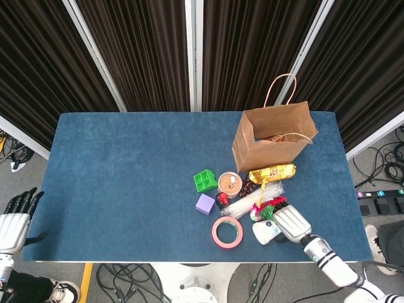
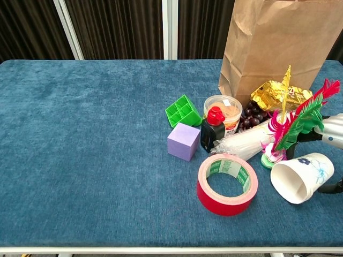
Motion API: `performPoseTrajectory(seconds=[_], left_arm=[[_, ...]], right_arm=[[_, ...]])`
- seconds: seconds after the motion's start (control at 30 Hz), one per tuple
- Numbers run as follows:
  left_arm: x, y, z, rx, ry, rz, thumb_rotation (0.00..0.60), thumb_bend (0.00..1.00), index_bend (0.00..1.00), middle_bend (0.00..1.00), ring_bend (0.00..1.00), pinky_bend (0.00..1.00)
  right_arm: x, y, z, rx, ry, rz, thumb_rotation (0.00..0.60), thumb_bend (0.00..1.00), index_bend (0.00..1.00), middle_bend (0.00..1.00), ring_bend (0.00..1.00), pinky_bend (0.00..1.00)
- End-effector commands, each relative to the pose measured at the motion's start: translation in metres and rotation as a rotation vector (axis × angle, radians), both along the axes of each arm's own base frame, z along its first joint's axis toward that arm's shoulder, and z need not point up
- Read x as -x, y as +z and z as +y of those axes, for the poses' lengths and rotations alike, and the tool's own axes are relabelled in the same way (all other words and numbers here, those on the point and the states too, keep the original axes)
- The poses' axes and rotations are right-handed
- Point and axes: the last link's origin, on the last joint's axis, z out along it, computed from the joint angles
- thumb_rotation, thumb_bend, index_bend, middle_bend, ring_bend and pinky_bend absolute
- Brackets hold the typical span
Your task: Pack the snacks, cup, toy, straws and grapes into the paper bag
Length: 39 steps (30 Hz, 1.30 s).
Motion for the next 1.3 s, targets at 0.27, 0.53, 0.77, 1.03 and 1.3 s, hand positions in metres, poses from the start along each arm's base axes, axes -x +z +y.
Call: performPoseTrajectory(seconds=[0.27,0.53,0.77,1.03,1.3], left_arm=[[0.0,-0.002,0.0,0.003,-0.001,-0.002,0.6,0.05,0.07,0.04,0.0,0.11],[-0.002,-0.003,0.001,0.007,-0.007,-0.004,0.6,0.05,0.07,0.04,0.0,0.11],[-0.007,-0.004,0.002,0.014,-0.018,-0.004,0.6,0.05,0.07,0.04,0.0,0.11],[-0.016,-0.011,0.005,0.023,-0.039,-0.013,0.6,0.05,0.07,0.04,0.0,0.11],[-0.018,-0.008,0.005,0.022,-0.049,-0.006,0.6,0.05,0.07,0.04,0.0,0.11]], right_arm=[[0.002,0.0,-0.001,0.048,-0.001,0.009,0.6,0.06,0.46,0.36,0.24,0.19],[0.002,0.022,0.001,0.108,0.005,-0.012,0.6,0.13,0.53,0.41,0.28,0.24],[-0.019,0.092,0.008,0.225,0.044,-0.079,0.6,0.12,0.53,0.41,0.28,0.24],[-0.081,0.196,0.01,0.489,0.204,-0.164,0.6,0.13,0.53,0.41,0.28,0.25],[-0.138,0.238,-0.04,0.668,0.289,-0.181,0.6,0.13,0.53,0.41,0.29,0.26]])
